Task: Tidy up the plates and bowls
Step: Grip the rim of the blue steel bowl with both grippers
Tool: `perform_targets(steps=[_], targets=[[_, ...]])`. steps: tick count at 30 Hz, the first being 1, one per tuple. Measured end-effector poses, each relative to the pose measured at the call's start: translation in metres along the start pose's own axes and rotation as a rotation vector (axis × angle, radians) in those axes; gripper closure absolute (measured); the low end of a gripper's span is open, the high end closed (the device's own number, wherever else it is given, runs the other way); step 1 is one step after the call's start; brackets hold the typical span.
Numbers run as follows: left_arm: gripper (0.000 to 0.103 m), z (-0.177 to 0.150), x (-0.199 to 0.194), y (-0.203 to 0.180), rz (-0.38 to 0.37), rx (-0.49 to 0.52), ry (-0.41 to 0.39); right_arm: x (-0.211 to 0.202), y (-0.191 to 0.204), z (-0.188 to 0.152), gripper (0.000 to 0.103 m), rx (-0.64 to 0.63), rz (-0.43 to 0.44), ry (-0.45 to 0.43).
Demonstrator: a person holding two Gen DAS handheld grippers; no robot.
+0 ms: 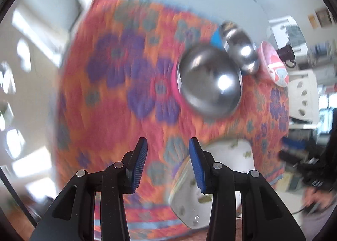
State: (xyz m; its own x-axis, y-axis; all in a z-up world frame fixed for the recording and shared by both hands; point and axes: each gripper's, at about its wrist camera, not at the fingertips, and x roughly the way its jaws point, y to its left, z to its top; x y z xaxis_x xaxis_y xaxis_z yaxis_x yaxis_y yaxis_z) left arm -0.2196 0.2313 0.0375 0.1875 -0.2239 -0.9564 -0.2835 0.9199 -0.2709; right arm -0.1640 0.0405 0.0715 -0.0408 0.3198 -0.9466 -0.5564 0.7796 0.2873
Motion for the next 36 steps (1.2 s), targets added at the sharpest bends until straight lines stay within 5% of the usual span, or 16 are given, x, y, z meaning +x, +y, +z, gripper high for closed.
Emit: perform_targets(steps=[2,5,14,21,36], targets=[[0.056,0.027,-0.019,-0.007,0.052,0.062,-0.046,-0.023,-0.001,0.028,0.048,-0.045,-0.007,-0.037],[0.052,0.058,-0.024,-0.01,0.023,0.054,-0.064,-0.038,-0.016,0.066,0.043,0.024,0.139,-0.109],[0.052,0.099,0.027,-0.031,0.015,0.003,-0.025,0.035,-0.043,0.084,0.043,0.305,0.282,-0.096],[0.052,0.141,0.032,-0.064,0.014,0.037,-0.038,0.033,-0.076,0.094,0.043,0.367,0.204,-0.128],[0.052,0.17,0.078,-0.105,-0.01,0.079,-0.004,0.045,-0.114,0.102,0.04,0.451,0.265,-0.247]])
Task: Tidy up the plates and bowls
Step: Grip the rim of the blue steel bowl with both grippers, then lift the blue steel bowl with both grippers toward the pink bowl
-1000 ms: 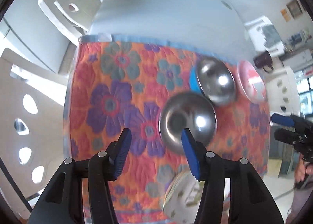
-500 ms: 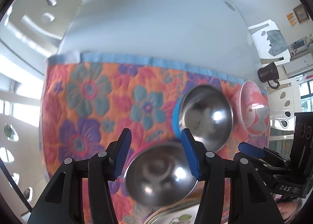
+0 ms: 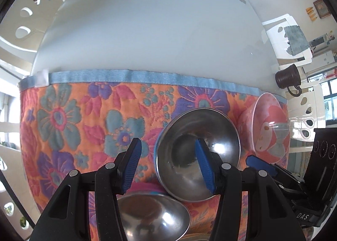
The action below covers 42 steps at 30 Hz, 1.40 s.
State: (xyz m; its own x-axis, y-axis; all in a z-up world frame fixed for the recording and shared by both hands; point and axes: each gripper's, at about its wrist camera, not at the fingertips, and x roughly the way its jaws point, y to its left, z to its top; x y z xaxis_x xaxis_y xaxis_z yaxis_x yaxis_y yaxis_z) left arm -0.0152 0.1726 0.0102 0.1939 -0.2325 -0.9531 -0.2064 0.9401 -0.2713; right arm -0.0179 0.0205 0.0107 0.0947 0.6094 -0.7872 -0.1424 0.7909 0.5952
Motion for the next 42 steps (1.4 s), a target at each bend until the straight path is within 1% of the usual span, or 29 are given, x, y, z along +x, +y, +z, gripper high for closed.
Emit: perform_targets(steps=[3,4,6,7,8,10,11,14,15,16,17,18,20,23,28,34,39,42], targets=[[0.052,0.001,0.007,0.0,0.006,0.008,0.012,0.009,-0.002,0.003,0.039,0.008,-0.006,0.007],[0.052,0.002,0.01,0.001,0.004,0.004,0.017,0.013,-0.002,0.004,0.039,0.009,-0.021,0.013],[0.054,0.002,0.016,0.002,-0.011,0.0,0.033,0.02,-0.004,0.005,0.039,0.014,-0.036,0.033],[0.055,0.002,0.02,0.001,-0.018,0.004,0.042,0.022,-0.002,0.005,0.039,0.008,-0.034,0.026],[0.058,0.002,0.023,-0.001,-0.02,0.012,0.046,0.023,0.001,0.006,0.039,-0.01,-0.039,0.013],[0.064,0.001,0.03,-0.006,-0.018,0.033,0.063,0.028,0.008,0.007,0.039,-0.048,-0.08,0.013],[0.068,0.0,0.033,-0.008,-0.003,0.044,0.064,0.032,0.013,0.008,0.039,-0.073,-0.094,0.03],[0.073,0.0,0.034,-0.012,0.029,0.077,0.056,0.039,0.017,0.006,0.041,-0.085,-0.099,0.066],[0.075,0.001,0.035,-0.013,0.035,0.085,0.055,0.041,0.016,0.006,0.044,-0.082,-0.107,0.063],[0.079,0.0,0.036,-0.013,0.043,0.093,0.055,0.042,0.014,0.006,0.047,-0.078,-0.119,0.058],[0.082,0.0,0.037,-0.012,0.047,0.095,0.057,0.043,0.013,0.006,0.056,-0.075,-0.138,0.052],[0.082,0.001,0.038,-0.01,0.043,0.089,0.059,0.044,0.012,0.006,0.064,-0.072,-0.157,0.046],[0.082,0.002,0.038,-0.007,0.026,0.067,0.06,0.044,0.009,0.007,0.069,-0.065,-0.174,0.044],[0.082,0.0,0.031,-0.009,0.04,0.081,0.039,0.042,0.007,0.007,0.069,-0.053,-0.158,0.05],[0.082,-0.002,0.017,-0.017,0.056,0.109,0.004,0.032,0.016,0.005,0.069,-0.08,-0.171,0.026],[0.082,-0.009,-0.003,-0.011,0.013,0.077,-0.014,0.014,0.021,0.003,0.069,-0.081,-0.165,-0.006],[0.082,-0.014,-0.024,-0.022,-0.011,0.102,-0.042,-0.009,0.025,0.001,0.069,-0.081,-0.149,-0.043],[0.082,-0.02,-0.035,-0.026,-0.018,0.097,-0.061,-0.023,0.029,-0.001,0.069,-0.076,-0.142,-0.064]])
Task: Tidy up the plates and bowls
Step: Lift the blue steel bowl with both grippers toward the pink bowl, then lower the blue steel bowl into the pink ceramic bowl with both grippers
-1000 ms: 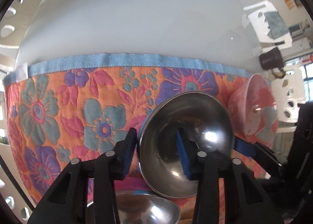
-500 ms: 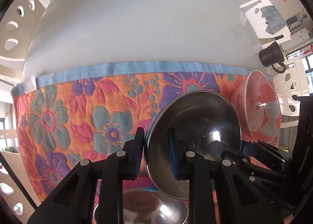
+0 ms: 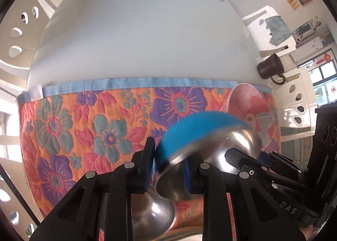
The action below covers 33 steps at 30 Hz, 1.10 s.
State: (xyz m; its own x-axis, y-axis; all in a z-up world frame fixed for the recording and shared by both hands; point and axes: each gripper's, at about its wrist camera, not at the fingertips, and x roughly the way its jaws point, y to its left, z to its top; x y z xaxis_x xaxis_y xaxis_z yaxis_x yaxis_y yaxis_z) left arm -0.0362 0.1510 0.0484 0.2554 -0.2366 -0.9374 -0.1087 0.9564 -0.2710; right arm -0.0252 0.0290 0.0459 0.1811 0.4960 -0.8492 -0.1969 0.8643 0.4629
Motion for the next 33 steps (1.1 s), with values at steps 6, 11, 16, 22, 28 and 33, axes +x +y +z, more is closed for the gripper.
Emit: perform_targets(steps=[6,11,16,22,28,33], targets=[[0.081,-0.007,-0.018,-0.024,-0.011,-0.003,-0.011,-0.037,-0.002,-0.003,0.069,0.036,0.029,-0.04],[0.081,-0.011,-0.026,-0.048,0.004,0.016,-0.023,-0.058,-0.009,-0.006,0.069,0.031,0.035,-0.059],[0.081,-0.012,-0.035,-0.065,0.028,0.011,-0.048,-0.067,-0.017,-0.005,0.069,0.018,0.038,-0.048],[0.081,-0.008,-0.032,-0.081,0.048,-0.015,-0.058,-0.072,-0.03,0.0,0.069,-0.015,0.043,-0.026],[0.081,-0.001,-0.024,-0.105,0.06,-0.027,-0.066,-0.079,-0.054,0.009,0.069,-0.012,0.055,-0.028],[0.081,0.008,-0.013,-0.13,0.049,-0.027,-0.066,-0.087,-0.08,0.014,0.069,0.014,0.047,-0.028]])
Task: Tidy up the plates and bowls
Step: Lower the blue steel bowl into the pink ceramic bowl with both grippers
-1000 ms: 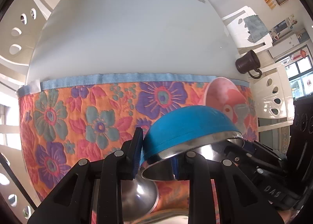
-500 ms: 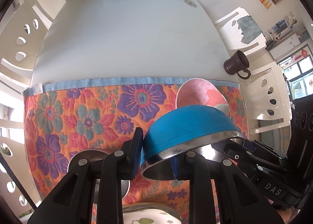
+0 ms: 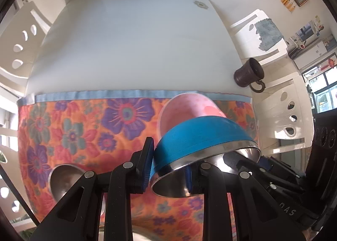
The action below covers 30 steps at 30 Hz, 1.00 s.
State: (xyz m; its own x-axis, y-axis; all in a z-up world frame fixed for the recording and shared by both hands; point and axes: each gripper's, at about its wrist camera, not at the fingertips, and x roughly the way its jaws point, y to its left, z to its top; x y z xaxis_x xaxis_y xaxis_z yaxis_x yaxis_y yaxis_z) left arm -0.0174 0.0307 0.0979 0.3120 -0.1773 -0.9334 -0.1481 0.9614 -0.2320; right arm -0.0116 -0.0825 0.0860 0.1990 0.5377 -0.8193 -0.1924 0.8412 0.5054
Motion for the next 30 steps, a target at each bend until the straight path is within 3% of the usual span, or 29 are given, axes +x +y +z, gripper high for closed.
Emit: perform_targets(steps=[8,16,30], targets=[[0.081,0.008,0.017,-0.039,-0.015,0.014,-0.004,-0.017,-0.043,0.006,0.069,0.053,-0.004,-0.013],[0.081,0.012,0.037,-0.052,-0.015,0.002,0.013,-0.016,-0.065,0.014,0.069,0.071,-0.004,-0.015],[0.081,0.024,0.045,-0.018,0.015,-0.049,0.001,0.032,-0.055,0.028,0.069,0.032,0.007,0.044]])
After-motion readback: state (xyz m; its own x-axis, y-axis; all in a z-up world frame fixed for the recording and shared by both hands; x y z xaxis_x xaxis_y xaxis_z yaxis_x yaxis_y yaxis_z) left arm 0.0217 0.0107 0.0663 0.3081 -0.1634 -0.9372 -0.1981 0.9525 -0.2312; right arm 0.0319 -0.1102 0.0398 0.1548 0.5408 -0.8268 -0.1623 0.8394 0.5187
